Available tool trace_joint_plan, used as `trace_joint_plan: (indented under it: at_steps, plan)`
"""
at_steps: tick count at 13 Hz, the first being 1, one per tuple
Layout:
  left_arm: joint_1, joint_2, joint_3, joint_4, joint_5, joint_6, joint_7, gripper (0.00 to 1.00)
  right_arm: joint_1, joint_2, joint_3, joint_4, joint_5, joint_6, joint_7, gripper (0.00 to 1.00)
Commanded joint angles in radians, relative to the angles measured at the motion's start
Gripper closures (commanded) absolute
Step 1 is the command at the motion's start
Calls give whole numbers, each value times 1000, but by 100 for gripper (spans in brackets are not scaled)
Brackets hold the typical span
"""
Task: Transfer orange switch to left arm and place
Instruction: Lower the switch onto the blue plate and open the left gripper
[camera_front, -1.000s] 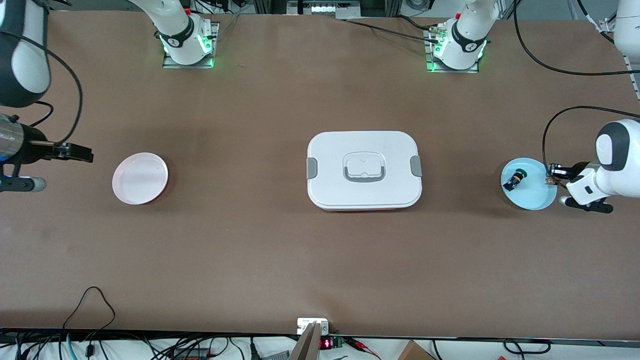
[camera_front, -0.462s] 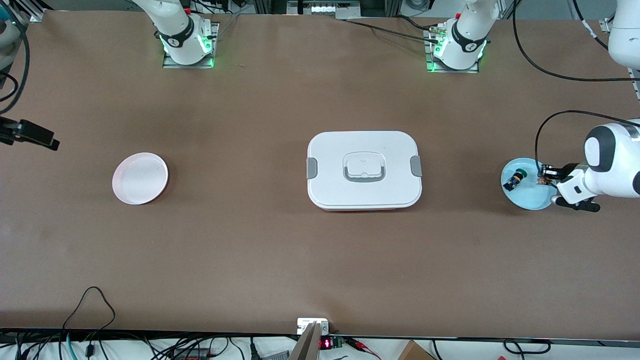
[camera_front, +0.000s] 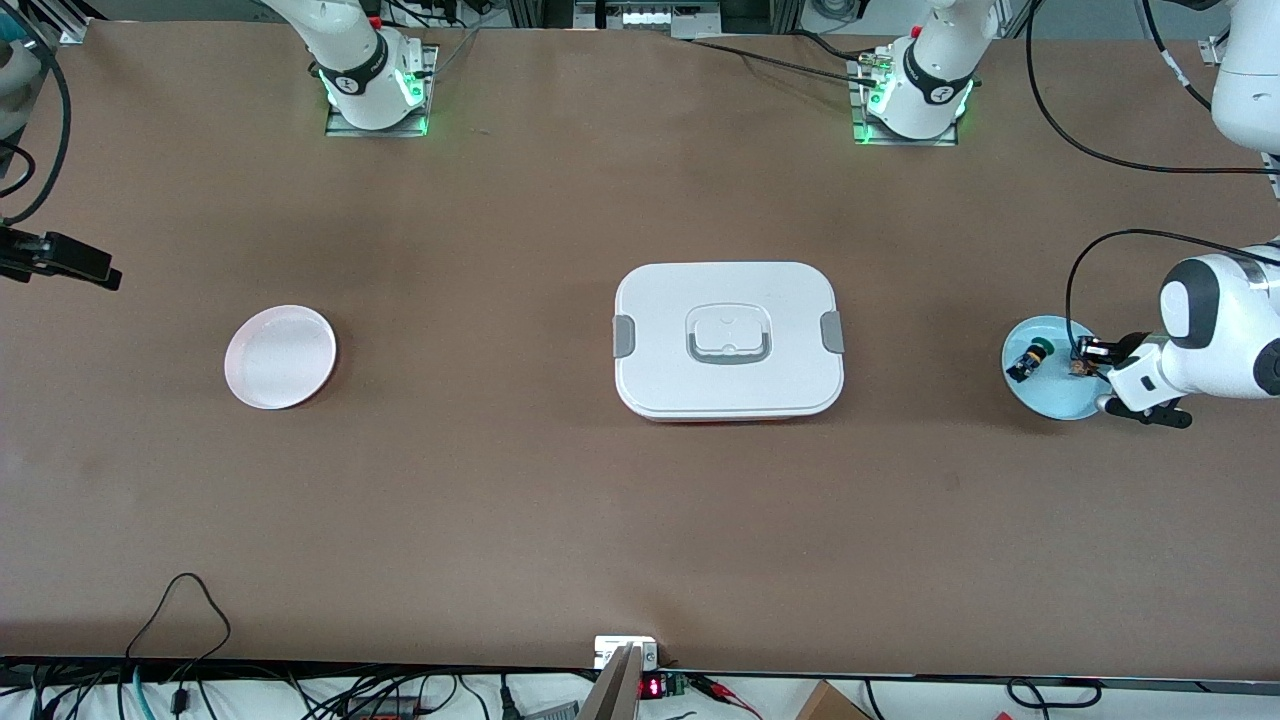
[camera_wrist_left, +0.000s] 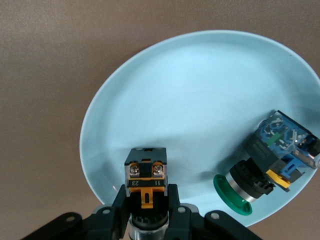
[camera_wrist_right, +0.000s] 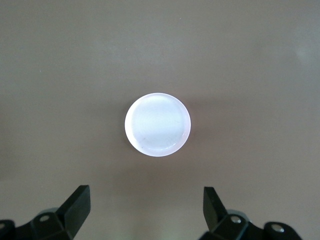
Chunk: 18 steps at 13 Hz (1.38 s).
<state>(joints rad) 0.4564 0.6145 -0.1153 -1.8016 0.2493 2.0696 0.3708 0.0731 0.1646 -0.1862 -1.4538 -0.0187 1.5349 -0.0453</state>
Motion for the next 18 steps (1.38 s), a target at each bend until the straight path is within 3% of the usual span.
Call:
trace_joint_plan:
  at_steps: [1,4,7,11,15,18]
  plan:
    - [10,1,-12,44,25,-11,32,0,11,-83,-13,-127,2,74,-1,0]
    - [-2,-1,-18,125,22,-106,63,0,14,-161,-12,-252,-1,160,-2,0]
    - [-42,1,-21,261,18,-236,65,0,14,-165,-7,-217,-4,84,5,0]
    - [-97,-7,-23,408,24,-313,82,0,14,-166,-7,-201,-9,76,5,0]
    - [-159,-71,-46,452,18,-351,149,0,10,-162,-12,-195,-1,77,-4,0]
    - [-217,-85,-49,516,8,-439,62,0,16,-155,-7,-177,-13,77,5,0]
